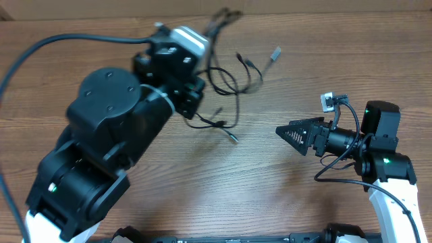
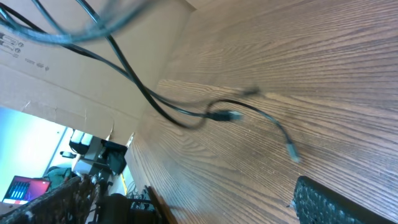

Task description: Untangle cables

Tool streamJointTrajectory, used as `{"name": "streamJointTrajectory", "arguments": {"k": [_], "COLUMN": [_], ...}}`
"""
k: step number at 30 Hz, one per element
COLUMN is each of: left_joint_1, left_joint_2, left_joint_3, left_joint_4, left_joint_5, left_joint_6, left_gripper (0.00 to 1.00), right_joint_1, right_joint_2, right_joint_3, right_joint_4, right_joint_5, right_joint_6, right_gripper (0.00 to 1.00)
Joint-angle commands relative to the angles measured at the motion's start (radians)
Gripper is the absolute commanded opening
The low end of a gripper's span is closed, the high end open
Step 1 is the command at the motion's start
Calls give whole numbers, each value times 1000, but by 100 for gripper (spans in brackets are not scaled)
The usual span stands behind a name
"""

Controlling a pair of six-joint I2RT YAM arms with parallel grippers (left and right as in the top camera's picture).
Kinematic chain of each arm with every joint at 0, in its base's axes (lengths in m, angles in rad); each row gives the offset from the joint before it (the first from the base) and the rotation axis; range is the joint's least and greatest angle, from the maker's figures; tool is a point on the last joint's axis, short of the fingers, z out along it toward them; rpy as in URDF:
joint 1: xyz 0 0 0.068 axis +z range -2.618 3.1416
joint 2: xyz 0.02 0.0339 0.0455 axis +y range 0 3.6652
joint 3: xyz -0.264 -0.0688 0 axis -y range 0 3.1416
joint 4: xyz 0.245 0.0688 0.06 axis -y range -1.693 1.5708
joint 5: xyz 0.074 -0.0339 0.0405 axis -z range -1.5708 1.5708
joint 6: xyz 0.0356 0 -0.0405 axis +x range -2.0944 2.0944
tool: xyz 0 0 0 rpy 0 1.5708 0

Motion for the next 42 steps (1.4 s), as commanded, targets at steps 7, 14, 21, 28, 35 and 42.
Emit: {"name": "streamJointTrajectory", "arguments": {"k": [7,14,21,28,35,42], "left_joint_1": [0,0,69,233,378,395], "left_joint_2": [152,318,319,319,339,435], "left_joint_3": [13,13,13,13,5,-54], "left_joint_4": [-200,-280,-418,-530,-581,-581], "left_joint_5": [27,-24,-237,-211,-73,-109], "left_joint_6": [16,-160,-409,-446,-212,-127], "left_gripper": [4,5,24,25,34,57], "right_joint_1": [-2,-2,-2,-2,-2,-2], "right_joint_2": [-1,-1,-1,-1,-1,-1], "right_joint_3": [4,4,4,4,4,4], "right_joint_4": [8,10,10,10,10,6], "right_joint_5": [-2,11,42,67,66,67], "right_joint_6": [13,21,21,21,21,21], "right_gripper": [100,100,100,100,100,100]}}
